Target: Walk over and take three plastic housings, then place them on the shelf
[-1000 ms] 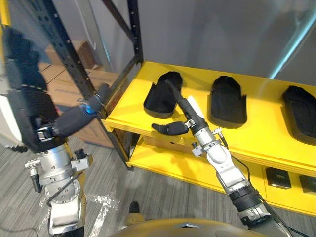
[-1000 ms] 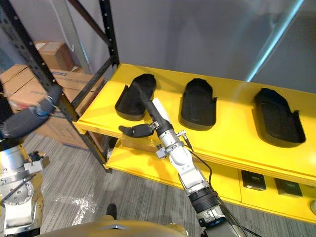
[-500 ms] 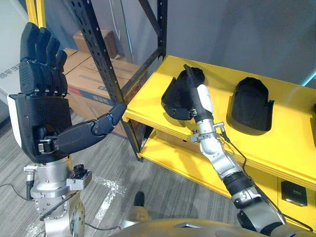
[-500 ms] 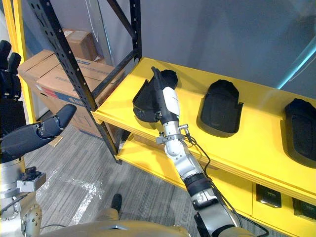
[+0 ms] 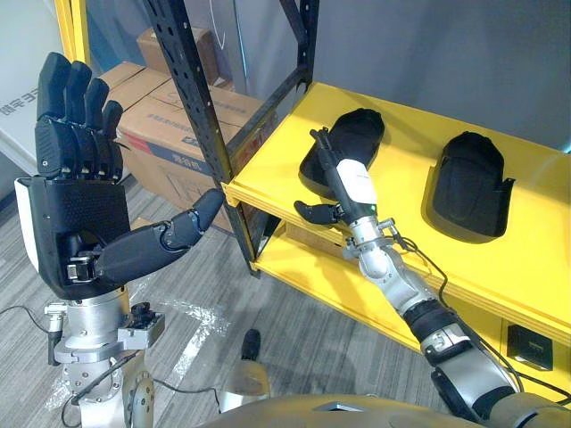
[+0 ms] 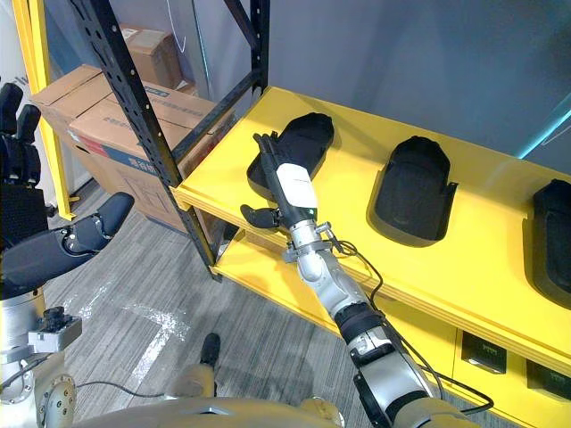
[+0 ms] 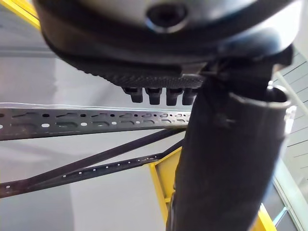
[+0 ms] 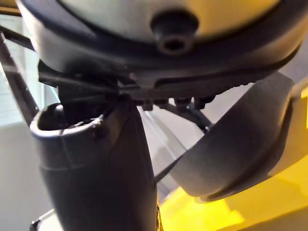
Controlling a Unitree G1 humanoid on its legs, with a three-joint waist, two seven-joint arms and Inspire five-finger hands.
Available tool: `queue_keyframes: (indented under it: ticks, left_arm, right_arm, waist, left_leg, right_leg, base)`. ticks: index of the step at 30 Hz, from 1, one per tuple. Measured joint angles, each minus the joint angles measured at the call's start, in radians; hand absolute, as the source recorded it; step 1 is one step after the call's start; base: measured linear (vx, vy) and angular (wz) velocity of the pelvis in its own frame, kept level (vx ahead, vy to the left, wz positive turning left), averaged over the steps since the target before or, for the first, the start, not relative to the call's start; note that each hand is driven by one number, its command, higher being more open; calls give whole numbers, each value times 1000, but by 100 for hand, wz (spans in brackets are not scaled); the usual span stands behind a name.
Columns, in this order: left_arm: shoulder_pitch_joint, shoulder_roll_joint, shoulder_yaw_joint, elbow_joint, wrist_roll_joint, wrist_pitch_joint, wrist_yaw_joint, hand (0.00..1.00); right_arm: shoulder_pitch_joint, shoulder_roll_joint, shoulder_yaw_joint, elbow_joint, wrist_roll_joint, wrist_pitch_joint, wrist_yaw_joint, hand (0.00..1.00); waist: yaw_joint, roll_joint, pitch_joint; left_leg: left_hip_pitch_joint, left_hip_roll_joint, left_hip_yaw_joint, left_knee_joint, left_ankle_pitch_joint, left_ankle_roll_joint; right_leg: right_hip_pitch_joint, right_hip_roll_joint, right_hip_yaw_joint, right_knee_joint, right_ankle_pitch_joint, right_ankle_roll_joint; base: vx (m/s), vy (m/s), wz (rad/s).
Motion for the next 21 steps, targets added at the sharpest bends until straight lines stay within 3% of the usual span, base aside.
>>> queue_keyframes:
  ticks: [7, 13, 21]
  left_arm:
    - [0, 0, -6, 0, 0, 2, 8, 100]
    - [0, 0, -13, 0, 0, 3, 30, 100]
    - [0, -2, -49, 1, -2, 7, 49, 100]
  right_arm:
    - [-19, -4, -3, 37, -81, 5, -80, 100]
    - [-53, -10, -6, 55, -115, 43, -131, 100]
    - [-94, -43, -15, 78, -115, 56, -136, 100]
  waist:
    - [4, -1, 4]
    - [9, 1, 17]
    - [13, 4, 22]
  left_leg:
    - [0, 0, 0, 0, 1, 3]
    - [0, 0, 0, 0, 2, 5]
    - [0, -4, 0, 0, 6, 1]
  right_leg:
    - [-3, -2, 1, 8, -1, -1]
    - [-4, -3, 1, 10, -1, 0]
    - [-4, -7, 0, 13, -2, 1]
  base:
    - [-10, -3, 0]
    - [0, 0, 0]
    - [0, 0, 0]
